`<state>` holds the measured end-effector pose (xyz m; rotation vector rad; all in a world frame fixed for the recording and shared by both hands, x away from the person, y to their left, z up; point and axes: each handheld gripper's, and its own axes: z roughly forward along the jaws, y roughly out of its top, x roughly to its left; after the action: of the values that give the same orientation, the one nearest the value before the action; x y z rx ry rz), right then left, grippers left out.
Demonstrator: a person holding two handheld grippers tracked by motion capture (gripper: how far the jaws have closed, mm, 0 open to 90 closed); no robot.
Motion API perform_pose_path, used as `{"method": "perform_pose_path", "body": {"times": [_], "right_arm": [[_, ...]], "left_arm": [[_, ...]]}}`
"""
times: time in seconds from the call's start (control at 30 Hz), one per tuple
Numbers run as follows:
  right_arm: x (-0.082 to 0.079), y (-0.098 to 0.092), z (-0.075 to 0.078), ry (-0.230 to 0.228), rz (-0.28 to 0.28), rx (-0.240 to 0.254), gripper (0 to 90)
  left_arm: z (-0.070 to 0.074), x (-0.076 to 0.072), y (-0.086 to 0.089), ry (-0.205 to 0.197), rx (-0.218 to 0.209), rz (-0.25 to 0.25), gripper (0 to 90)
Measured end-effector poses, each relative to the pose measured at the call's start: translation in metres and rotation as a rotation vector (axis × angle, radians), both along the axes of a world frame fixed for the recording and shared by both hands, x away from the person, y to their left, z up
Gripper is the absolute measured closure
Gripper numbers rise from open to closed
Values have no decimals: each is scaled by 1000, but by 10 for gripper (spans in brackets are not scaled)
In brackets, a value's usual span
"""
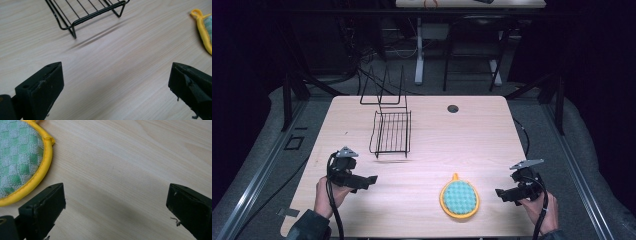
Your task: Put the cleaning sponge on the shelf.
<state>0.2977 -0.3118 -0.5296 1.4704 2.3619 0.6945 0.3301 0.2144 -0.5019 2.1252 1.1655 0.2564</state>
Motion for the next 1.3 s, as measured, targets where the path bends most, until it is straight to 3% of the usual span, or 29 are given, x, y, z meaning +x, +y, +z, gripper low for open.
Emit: {"method": "perform_pose_path", "body": {"times": [0.27, 0.53, 0.77, 0.9, 1.07, 1.3], "right_arm": [[0, 1, 0, -4, 9, -11, 21], [2, 3, 0, 2, 14, -4, 28], [2, 1, -1, 5, 12, -3, 33], [1, 2, -1, 15, 17, -7, 37], [2, 1, -2, 12, 15, 1, 41], [1, 1, -2, 16, 20, 3, 45]], "left_arm": [[4, 5, -30, -10, 10, -82, 1], [0, 9, -76, -9, 56, -196, 2], [-1, 12, -110, -4, 58, -279, 2], [-2, 13, -119, 1, 53, -302, 2], [-7, 19, -142, 39, 38, -350, 4], [-14, 24, -169, 61, 30, -393, 31]]}}
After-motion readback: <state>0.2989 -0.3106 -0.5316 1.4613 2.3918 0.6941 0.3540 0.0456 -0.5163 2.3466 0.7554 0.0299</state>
